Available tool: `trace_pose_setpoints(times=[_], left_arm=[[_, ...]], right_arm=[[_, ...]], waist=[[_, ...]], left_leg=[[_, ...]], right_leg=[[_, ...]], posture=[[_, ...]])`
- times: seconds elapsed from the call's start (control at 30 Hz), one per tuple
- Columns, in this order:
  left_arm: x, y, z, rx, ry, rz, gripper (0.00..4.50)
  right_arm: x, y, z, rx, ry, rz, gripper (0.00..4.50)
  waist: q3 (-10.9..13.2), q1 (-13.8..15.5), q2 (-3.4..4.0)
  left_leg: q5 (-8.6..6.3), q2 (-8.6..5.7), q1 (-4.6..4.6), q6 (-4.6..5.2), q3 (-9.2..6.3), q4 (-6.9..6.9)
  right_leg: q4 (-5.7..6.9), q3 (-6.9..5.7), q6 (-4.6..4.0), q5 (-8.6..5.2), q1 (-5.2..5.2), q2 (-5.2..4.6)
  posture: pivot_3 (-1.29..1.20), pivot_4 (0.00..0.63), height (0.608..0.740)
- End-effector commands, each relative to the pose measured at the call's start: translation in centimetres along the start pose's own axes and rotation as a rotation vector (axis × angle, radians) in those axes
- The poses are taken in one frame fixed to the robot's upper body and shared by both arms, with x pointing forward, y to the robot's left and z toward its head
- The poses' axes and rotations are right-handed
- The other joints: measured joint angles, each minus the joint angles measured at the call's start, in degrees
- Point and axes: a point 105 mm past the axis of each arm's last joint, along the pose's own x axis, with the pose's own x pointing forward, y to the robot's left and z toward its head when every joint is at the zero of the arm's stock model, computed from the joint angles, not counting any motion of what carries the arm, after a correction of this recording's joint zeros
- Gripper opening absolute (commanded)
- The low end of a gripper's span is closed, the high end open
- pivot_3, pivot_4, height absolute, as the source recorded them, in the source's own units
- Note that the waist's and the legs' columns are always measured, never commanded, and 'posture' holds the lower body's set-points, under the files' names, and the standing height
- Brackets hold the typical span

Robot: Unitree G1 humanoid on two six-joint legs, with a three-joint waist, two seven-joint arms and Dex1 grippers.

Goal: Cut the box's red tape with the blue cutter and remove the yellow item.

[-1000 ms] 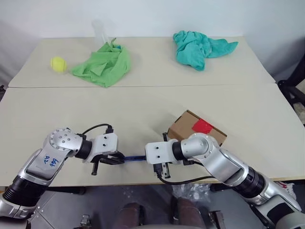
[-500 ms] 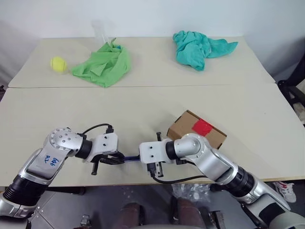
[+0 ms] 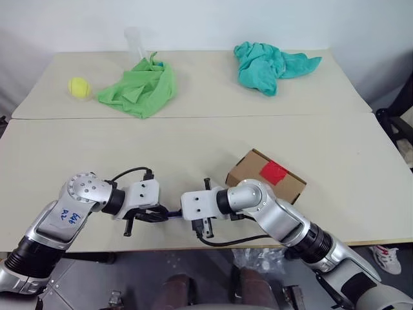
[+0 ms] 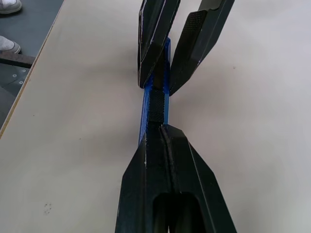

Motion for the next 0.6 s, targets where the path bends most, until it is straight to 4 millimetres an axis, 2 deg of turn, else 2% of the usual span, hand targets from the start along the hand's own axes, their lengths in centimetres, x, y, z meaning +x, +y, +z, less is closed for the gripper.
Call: trace_pose_setpoints(times=[0.03, 0.13, 0.2, 0.3, 0.43, 0.6], left_arm=[[0.3, 0.8, 0.0, 0.02, -0.017, 0.048, 0.52], [-0.1, 1.9, 0.3, 0.054, -0.053, 0.11, 0.52], [-0.5, 3.1, 0.5, 0.09, -0.083, 0.166, 0.52], [-1.6, 5.9, 2.2, 0.17, -0.192, 0.326, 0.52], [-2.3, 8.2, 4.5, 0.285, -0.336, 0.476, 0.52], [-2.5, 9.3, 7.4, 0.393, -0.533, 0.554, 0.52]], right_arm=[[-2.4, -1.8, 0.6, 0.127, -0.042, -0.105, 0.03], [-4.7, -3.4, 0.9, 0.233, -0.082, -0.195, 0.03], [-7.0, -4.8, 0.5, 0.349, -0.085, -0.274, 0.03], [-11.0, -6.7, 1.0, 0.53, -0.159, -0.346, 0.56], [-14.9, -9.3, 1.6, 0.667, -0.219, -0.442, 1.86], [-17.2, -11.0, 1.4, 0.775, -0.197, -0.464, 3.53]], waist=[[0.0, 0.2, 0.0], [0.0, 0.2, 0.01], [0.0, 0.2, 0.01], [0.0, 0.1, 0.02], [0.0, 0.0, 0.02], [0.0, -0.1, 0.01]], left_leg=[[0.02, -0.01, -0.03, 0.02, -0.03, 0.01], [0.02, -0.06, -0.09, 0.04, -0.08, 0.04], [0.02, -0.06, -0.1, 0.04, -0.1, 0.01], [0.02, -0.03, -0.18, 0.03, -0.12, 0.01], [0.01, -0.03, -0.23, 0.02, -0.12, -0.07], [-0.01, -0.08, -0.26, 0.06, -0.05, -0.14]], right_leg=[[0.01, 0.0, -0.01, 0.0, 0.0, -0.02], [0.01, -0.01, -0.01, 0.02, -0.01, -0.08], [-0.02, -0.03, -0.02, 0.03, -0.02, -0.08], [-0.03, -0.07, -0.03, 0.03, -0.1, -0.05], [-0.07, -0.11, -0.04, 0.04, -0.16, -0.04], [-0.14, -0.16, -0.04, 0.04, -0.21, -0.04]], posture=[[0.0, 0.15, 0.74], [0.0, 0.15, 0.74], [0.0, 0.15, 0.74], [0.0, 0.15, 0.74], [0.0, 0.15, 0.74], [0.0, 0.15, 0.74]])
